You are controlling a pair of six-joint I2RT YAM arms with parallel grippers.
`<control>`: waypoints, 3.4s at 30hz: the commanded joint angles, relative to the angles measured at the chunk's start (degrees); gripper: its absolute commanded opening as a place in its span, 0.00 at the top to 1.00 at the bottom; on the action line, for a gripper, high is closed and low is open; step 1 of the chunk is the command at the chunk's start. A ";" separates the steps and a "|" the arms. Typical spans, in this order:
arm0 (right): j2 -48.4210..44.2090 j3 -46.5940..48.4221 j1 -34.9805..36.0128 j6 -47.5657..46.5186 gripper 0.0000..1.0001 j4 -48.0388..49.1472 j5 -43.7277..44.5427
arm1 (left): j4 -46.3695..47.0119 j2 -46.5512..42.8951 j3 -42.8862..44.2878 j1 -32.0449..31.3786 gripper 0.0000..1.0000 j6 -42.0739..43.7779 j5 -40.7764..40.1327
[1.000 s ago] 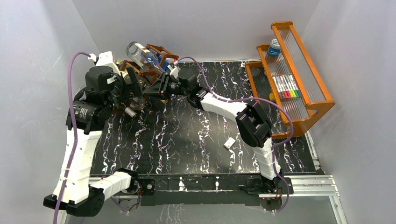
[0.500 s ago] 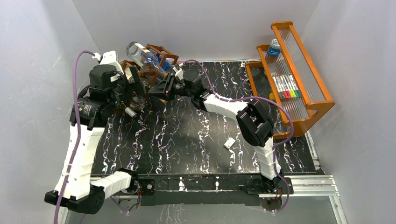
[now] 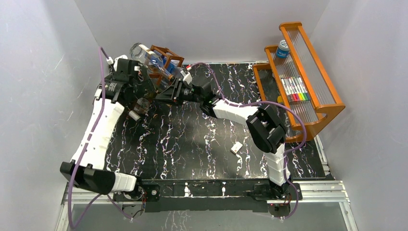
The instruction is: Take the wine bottle off the wine rack
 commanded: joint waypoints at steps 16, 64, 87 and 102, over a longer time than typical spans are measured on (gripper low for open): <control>-6.35 -0.98 0.49 -7.29 1.00 9.75 -3.36 | 12.04 7.82 -1.98 17.40 0.02 -29.93 31.06; 2.36 12.21 1.09 -12.34 0.90 -10.55 -14.55 | 14.99 -0.27 -14.06 17.45 0.36 -24.04 26.35; -9.06 6.55 -4.29 8.76 1.00 13.10 -19.68 | 19.19 -13.09 0.78 16.87 0.02 -0.21 33.28; -34.36 -9.40 -24.58 1.28 1.00 -6.68 -23.32 | 25.36 -11.97 -0.09 14.33 0.02 5.07 43.27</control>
